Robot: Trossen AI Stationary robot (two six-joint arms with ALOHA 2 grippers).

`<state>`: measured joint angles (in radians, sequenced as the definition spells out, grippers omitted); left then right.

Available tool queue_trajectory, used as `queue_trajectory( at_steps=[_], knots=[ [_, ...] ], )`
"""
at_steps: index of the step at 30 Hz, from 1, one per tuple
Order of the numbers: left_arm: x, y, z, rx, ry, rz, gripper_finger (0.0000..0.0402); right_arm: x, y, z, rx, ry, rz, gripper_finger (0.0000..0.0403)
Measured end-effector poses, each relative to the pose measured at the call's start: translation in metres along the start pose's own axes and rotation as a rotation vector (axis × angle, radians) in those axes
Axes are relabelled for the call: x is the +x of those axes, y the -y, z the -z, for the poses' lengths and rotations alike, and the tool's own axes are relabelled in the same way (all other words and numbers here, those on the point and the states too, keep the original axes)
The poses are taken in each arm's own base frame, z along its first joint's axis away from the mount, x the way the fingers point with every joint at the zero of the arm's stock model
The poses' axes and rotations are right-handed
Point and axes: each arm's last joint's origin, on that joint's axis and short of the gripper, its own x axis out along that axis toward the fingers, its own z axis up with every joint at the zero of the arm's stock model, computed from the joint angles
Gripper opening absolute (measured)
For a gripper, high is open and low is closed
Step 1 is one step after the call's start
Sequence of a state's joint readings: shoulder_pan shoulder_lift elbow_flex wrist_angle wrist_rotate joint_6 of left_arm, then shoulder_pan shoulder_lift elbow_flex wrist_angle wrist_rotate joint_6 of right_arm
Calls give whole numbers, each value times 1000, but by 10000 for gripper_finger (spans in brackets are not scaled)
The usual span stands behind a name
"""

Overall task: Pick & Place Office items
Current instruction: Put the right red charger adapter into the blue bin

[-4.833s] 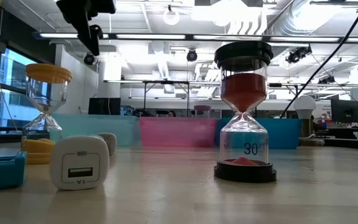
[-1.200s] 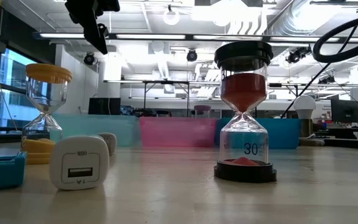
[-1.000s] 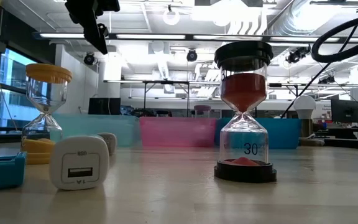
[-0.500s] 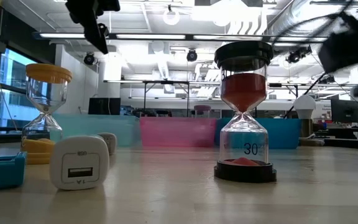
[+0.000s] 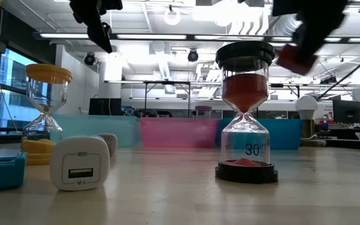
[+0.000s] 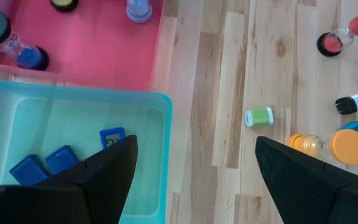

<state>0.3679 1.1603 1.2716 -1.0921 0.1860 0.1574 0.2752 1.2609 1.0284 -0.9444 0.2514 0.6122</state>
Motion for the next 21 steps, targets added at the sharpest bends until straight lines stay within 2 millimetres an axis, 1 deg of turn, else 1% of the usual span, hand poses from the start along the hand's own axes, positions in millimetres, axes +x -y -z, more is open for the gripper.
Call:
queue_trajectory(
  at_steps=[3, 6, 10, 13, 17, 21],
  knots=[
    [0, 0, 0, 1, 5, -1, 319, -2, 27, -18, -8, 19, 1, 215],
    [0, 0, 0, 1, 5, -1, 319, 2, 54, -34, -12, 39, -11, 210],
    [0, 0, -1, 1, 5, -1, 319, 13, 92, -49, 5, 37, 17, 206],
    [0, 0, 0, 1, 5, -1, 319, 22, 120, -56, 34, 22, 35, 213],
    [0, 0, 0, 1, 5, -1, 319, 40, 147, -62, 56, -11, 22, 218],
    [0, 0, 0, 1, 5, -1, 319, 66, 163, -65, 78, -81, 20, 216]
  ],
)
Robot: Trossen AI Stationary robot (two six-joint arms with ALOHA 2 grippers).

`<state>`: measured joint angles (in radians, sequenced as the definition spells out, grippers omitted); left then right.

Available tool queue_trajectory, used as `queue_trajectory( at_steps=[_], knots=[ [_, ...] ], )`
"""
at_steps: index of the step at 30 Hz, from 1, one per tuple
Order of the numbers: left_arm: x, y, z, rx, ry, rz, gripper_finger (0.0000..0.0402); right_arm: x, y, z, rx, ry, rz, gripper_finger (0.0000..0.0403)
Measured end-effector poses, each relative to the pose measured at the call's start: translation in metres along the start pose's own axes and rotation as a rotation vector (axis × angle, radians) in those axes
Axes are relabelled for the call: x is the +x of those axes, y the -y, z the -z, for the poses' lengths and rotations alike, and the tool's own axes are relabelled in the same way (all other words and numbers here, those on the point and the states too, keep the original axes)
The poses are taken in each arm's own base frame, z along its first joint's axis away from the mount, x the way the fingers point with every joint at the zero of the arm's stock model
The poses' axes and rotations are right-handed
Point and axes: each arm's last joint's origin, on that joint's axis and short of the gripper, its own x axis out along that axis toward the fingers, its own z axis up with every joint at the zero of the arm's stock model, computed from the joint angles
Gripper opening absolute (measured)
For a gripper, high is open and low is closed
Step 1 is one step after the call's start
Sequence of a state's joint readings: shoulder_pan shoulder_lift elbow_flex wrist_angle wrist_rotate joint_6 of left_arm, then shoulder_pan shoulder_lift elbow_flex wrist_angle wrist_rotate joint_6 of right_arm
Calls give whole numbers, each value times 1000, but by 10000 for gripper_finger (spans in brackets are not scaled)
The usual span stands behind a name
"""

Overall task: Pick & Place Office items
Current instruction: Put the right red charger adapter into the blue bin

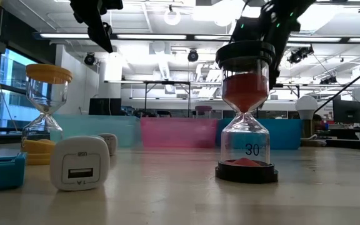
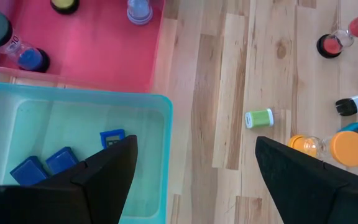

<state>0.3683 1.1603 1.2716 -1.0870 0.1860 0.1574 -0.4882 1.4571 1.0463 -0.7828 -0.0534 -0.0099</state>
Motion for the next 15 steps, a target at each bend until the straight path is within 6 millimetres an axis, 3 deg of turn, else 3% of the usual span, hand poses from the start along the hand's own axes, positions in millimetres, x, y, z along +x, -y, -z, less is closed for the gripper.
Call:
queue_trajectory(
  at_steps=[7, 15],
  knots=[
    [0, 0, 0, 0, 0, 0, 319, 28, 7, -4, -4, -67, 81, 226],
    [0, 0, 0, 0, 0, 0, 319, 35, 9, -7, 66, -60, 136, 224]
  ],
)
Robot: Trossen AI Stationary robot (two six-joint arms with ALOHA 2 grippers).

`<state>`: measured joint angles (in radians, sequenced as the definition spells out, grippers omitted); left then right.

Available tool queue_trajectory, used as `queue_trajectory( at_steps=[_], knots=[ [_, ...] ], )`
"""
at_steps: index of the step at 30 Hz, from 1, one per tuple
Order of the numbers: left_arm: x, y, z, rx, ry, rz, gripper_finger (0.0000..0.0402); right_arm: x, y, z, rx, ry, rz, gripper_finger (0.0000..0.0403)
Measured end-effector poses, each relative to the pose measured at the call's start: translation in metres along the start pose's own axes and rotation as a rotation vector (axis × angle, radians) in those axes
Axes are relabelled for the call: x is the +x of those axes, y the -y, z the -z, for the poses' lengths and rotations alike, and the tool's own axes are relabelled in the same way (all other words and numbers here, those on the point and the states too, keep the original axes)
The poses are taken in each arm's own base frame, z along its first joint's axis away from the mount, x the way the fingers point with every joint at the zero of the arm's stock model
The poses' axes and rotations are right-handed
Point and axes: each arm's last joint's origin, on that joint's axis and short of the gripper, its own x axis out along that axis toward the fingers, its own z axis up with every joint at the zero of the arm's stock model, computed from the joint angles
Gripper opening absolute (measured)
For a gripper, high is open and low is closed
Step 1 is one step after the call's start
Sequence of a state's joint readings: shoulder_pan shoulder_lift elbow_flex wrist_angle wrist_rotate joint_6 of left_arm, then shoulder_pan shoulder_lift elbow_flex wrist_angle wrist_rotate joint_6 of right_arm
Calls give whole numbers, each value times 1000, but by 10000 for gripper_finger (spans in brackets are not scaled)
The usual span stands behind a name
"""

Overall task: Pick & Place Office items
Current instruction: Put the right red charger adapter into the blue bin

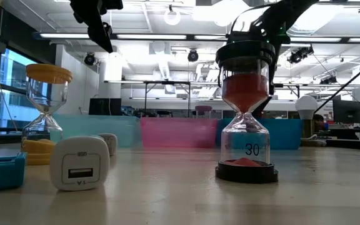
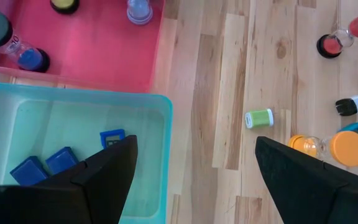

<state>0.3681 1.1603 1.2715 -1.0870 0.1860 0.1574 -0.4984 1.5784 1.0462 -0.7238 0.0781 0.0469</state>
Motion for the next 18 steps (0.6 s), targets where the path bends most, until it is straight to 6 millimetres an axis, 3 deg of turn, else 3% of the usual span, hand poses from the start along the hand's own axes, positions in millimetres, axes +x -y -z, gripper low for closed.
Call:
queue_trajectory(
  at_steps=[18],
  knots=[
    [0, 0, 0, 0, 0, 0, 319, 0, -4, -2, 56, 24, -38, 225]
  ],
)
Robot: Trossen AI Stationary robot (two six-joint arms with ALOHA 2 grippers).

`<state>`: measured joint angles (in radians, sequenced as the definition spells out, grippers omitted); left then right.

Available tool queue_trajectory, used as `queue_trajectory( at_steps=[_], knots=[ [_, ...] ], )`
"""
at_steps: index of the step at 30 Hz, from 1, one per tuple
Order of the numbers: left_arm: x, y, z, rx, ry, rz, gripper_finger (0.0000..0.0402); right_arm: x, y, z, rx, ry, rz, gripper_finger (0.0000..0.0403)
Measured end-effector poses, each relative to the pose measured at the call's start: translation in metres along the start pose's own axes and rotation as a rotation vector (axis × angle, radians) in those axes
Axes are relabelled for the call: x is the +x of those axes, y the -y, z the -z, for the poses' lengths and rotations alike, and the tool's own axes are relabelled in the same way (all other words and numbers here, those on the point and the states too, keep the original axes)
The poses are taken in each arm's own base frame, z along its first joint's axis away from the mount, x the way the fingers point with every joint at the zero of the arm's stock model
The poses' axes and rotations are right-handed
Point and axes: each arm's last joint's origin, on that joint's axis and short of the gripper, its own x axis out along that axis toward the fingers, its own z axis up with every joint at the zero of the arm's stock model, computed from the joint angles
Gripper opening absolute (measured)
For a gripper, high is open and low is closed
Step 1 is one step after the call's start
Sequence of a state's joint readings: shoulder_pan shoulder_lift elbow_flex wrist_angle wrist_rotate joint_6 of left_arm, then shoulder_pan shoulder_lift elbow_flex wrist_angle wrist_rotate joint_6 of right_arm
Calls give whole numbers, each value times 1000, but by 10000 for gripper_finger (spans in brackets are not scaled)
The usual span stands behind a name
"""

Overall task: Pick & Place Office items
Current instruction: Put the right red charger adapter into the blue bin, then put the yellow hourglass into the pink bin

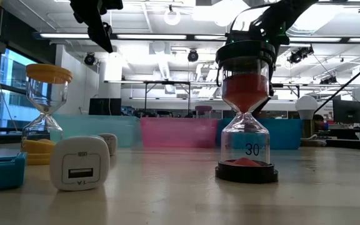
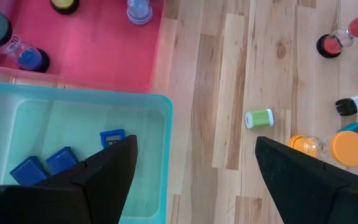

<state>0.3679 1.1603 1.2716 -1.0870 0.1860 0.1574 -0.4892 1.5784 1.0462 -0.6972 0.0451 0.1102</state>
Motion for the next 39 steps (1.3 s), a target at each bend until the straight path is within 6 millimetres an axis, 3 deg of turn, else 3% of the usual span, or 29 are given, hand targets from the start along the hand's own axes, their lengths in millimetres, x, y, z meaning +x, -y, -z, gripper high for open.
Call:
queue_trajectory(
  at_steps=[10, 18, 27, 31, 39],
  knots=[
    [0, 0, 0, 0, 0, 0, 319, -1, -9, -5, 2, 54, -78, 232],
    [0, 0, 0, 0, 0, 0, 319, -2, -25, -5, -71, 75, -133, 314],
    [0, -1, -3, 6, 33, -5, 319, -7, -20, -4, 37, 103, 26, 357],
    [0, -1, -8, -73, 86, -8, 319, -32, -29, -3, 48, 205, -17, 359],
    [3, -3, -15, -303, 132, 0, 319, -106, -60, 12, 52, 523, -126, 359]
  ],
)
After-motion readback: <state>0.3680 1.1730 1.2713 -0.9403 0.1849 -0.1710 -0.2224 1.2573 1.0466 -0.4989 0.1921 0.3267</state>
